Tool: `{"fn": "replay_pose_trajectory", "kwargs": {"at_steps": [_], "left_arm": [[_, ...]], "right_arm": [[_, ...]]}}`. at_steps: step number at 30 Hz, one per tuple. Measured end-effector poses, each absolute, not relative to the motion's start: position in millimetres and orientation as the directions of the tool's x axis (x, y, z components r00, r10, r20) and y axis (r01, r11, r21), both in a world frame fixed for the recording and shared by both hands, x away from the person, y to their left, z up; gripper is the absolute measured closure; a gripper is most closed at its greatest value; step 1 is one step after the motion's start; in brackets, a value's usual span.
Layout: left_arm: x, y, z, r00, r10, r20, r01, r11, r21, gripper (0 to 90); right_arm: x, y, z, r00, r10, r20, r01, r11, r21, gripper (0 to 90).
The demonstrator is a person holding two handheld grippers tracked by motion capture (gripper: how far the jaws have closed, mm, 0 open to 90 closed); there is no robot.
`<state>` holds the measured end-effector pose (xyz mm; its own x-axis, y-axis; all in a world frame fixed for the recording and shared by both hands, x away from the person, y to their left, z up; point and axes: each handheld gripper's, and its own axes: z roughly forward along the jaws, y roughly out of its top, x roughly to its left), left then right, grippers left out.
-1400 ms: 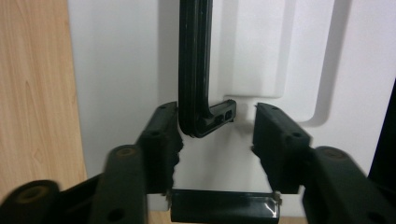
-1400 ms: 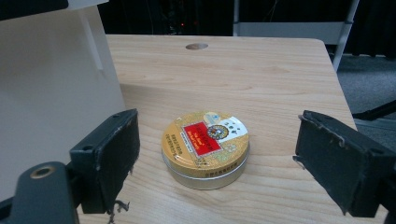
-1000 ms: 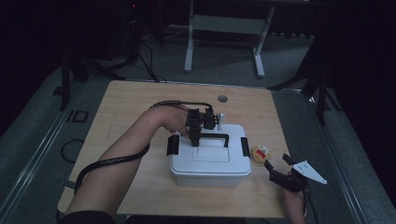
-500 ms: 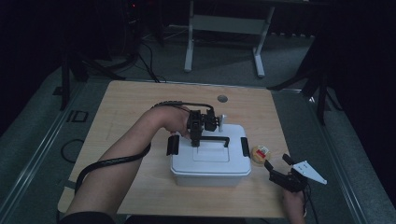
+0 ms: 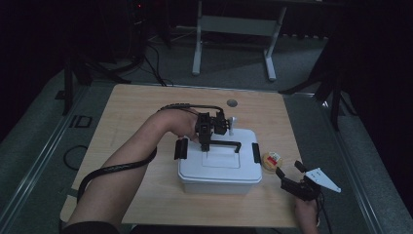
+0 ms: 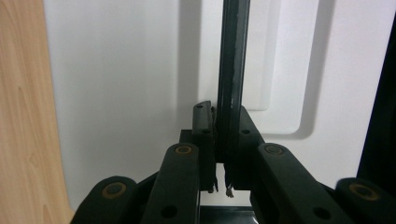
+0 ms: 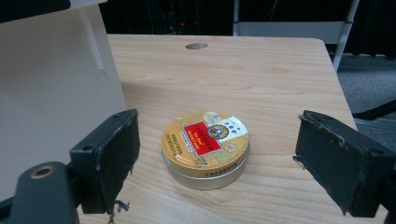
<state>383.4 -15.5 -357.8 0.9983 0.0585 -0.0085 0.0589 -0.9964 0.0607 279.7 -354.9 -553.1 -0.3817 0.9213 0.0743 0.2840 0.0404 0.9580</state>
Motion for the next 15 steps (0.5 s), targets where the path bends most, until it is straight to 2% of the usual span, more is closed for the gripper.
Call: {"fn": "replay_pose_trajectory", "kwargs": {"at_steps": [15], "left_arm": [[376.6,1.6,-330.9,0.998,0.063,0.015,0.061,-0.991,0.120,83.2]], "right_arm": [[279.5,-355.0,-553.2,-0.383,0.921,0.075,0.284,0.040,0.958,13.4]]}}
